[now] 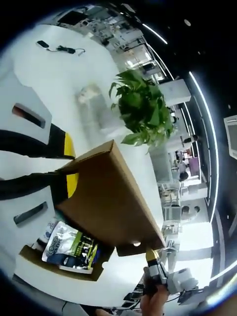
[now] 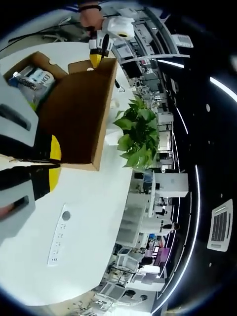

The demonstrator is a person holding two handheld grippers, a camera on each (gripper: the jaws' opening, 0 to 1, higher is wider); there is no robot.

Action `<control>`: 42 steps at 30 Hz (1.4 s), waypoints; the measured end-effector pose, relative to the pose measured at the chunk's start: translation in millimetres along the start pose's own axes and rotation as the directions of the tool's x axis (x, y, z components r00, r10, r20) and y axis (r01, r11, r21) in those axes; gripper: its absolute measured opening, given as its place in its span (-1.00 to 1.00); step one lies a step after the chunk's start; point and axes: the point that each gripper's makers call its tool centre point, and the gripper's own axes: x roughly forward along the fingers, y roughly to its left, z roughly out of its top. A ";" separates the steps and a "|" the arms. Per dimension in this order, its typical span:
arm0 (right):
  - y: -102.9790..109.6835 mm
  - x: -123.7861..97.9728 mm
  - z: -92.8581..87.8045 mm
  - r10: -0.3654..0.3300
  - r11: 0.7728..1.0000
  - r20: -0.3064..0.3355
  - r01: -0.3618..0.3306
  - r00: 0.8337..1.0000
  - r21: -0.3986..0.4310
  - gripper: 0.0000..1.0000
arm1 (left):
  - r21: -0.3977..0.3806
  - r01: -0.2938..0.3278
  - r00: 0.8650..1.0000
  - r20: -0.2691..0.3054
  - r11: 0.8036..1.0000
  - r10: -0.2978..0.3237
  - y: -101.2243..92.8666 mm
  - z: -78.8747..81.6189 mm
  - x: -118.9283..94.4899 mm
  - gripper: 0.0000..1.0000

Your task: Operate the shoe box by opening the lid, removing the specified soft item, and placing it in the target area until the item is outside and the box remains undamaged.

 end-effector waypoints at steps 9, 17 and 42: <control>-5.4 16.1 2.4 0.000 1.000 -0.021 0.000 1.000 -0.009 -1.00 | 0.004 -0.002 1.000 -0.016 1.000 0.002 4.5 -0.6 11.5 -0.86; -13.7 34.5 2.7 -0.013 1.000 -0.041 0.014 0.999 0.013 -1.00 | -0.002 -0.001 0.999 -0.032 1.000 0.001 8.3 -2.7 21.9 -0.86; -22.5 74.9 -7.8 -0.019 0.999 -0.119 0.025 0.993 0.048 -1.00 | -0.015 0.028 0.993 -0.114 0.999 -0.030 19.0 -18.1 59.6 -0.87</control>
